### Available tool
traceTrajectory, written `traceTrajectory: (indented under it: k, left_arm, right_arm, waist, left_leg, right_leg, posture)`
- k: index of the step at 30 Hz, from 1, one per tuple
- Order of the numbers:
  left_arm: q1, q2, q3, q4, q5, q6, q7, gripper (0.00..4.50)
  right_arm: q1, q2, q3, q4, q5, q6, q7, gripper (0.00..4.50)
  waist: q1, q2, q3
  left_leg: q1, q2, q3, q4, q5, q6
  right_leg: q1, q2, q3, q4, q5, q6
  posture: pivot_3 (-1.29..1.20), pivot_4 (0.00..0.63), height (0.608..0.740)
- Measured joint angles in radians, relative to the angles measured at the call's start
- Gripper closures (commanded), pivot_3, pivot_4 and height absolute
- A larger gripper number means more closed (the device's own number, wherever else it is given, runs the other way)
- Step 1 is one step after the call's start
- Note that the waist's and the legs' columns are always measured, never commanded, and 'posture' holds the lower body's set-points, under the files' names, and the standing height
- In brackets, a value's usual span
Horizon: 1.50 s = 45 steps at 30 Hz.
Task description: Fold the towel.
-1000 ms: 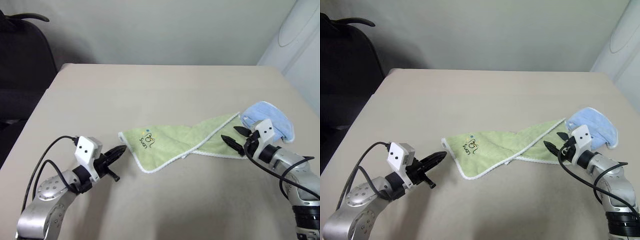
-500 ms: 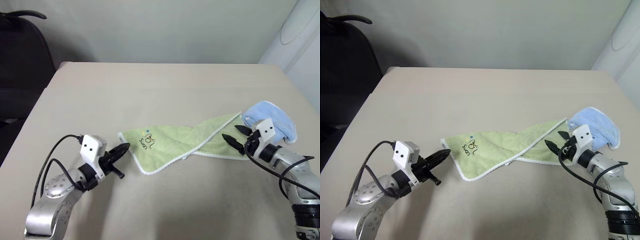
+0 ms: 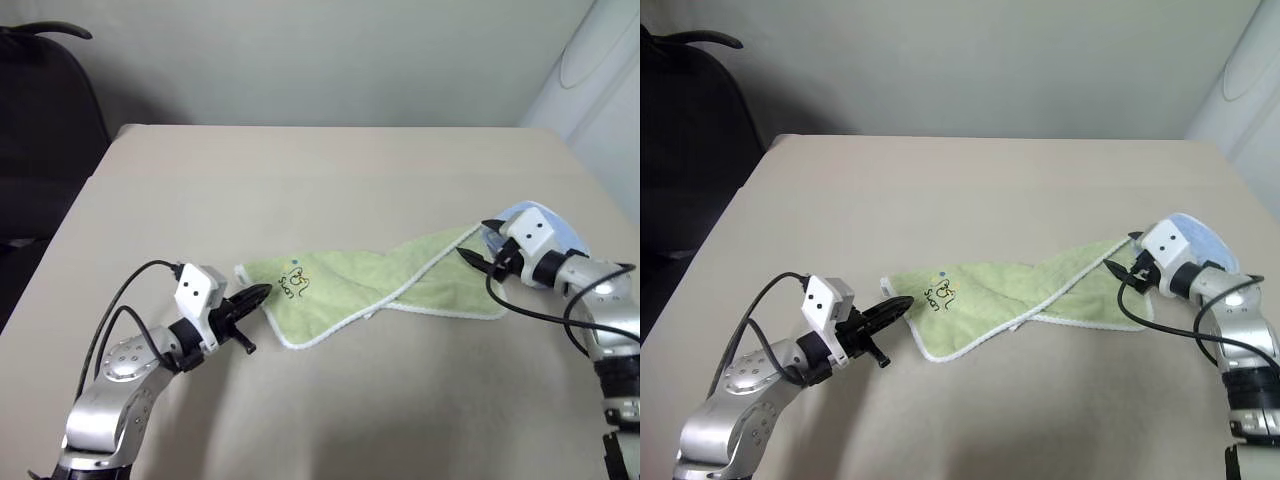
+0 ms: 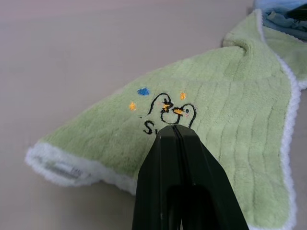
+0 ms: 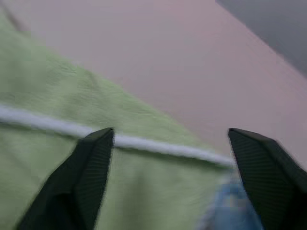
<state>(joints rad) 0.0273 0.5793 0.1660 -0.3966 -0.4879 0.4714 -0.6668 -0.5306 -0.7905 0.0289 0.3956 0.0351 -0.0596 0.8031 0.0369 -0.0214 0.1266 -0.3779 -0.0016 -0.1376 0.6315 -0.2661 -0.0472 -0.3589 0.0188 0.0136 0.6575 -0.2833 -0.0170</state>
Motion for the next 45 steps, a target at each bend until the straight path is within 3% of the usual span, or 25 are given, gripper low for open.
traceTrajectory:
  k: [8, 15, 19, 29, 36, 42, 45]
  left_arm:
    - [0.006, -0.011, -0.025, 0.005, 0.016, -0.028, -0.019, 4.5]
    - [0.056, -0.031, -0.026, -0.023, 0.017, -0.029, 0.016, 4.5]
    - [0.058, -0.032, -0.026, -0.036, 0.017, -0.029, 0.021, 4.5]
    - [0.027, -0.011, -0.031, -0.024, 0.019, -0.03, -0.003, 4.5]
    - [-0.047, 0.094, -0.094, 0.077, 0.081, -0.079, -0.133, 4.5]
    - [-0.143, 0.284, -0.171, 0.169, 0.091, -0.168, -0.469, 2.44]
    - [-0.201, 0.325, -0.227, 0.225, 0.108, -0.216, -0.599, 1.35]
  right_arm:
    - [-0.374, -0.014, 0.248, 0.587, -0.364, -0.425, -0.077, 0.03]
    - [-0.5, -0.005, 0.337, 0.787, -0.514, -0.53, -0.186, 0.03]
    - [-0.538, -0.003, 0.341, 0.824, -0.535, -0.564, -0.193, 0.93]
    - [-0.543, -0.003, 0.341, 0.839, -0.548, -0.611, -0.185, 4.46]
    - [-0.502, -0.01, 0.338, 0.826, -0.543, -0.631, -0.185, 4.46]
    - [-0.461, -0.006, 0.327, 0.798, -0.529, -0.635, -0.197, 4.5]
    - [-0.452, -0.003, 0.314, 0.777, -0.522, -0.634, -0.202, 4.5]
  waist:
    - [0.003, 0.001, 0.0]
    - [0.003, 0.001, 0.0]
    - [0.001, 0.001, 0.0]
    - [0.001, 0.001, 0.0]
    - [0.001, 0.001, 0.0]
    - [-0.001, 0.001, 0.0]
    - [0.0, 0.001, 0.0]
  left_leg:
    - [-0.005, 0.001, 0.006, -0.001, 0.0, 0.001]
    - [-0.004, 0.002, 0.009, 0.0, 0.0, 0.001]
    - [-0.004, 0.002, 0.01, 0.0, -0.001, 0.002]
    - [-0.004, 0.003, 0.011, 0.0, -0.001, 0.002]
    - [-0.005, 0.003, 0.011, 0.0, -0.001, 0.002]
    - [-0.006, 0.003, 0.013, -0.001, -0.001, 0.002]
    - [-0.006, 0.003, 0.012, -0.001, -0.001, 0.002]
  right_leg:
    - [-0.01, 0.0, 0.006, 0.004, 0.0, 0.0]
    - [-0.011, 0.0, 0.009, 0.006, 0.0, 0.0]
    - [-0.011, 0.0, 0.01, 0.006, 0.0, -0.001]
    - [-0.011, 0.0, 0.01, 0.006, 0.0, -0.001]
    - [-0.013, 0.0, 0.011, 0.006, 0.001, -0.001]
    - [-0.015, 0.0, 0.013, 0.006, 0.001, -0.001]
    - [-0.015, 0.0, 0.013, 0.006, 0.001, -0.001]
  posture:
    - [0.0, 0.15, 0.74]
    - [0.0, 0.15, 0.74]
    - [0.0, 0.15, 0.74]
    - [0.0, 0.15, 0.74]
    - [0.0, 0.15, 0.74]
    - [0.0, 0.15, 0.74]
    - [0.0, 0.15, 0.74]
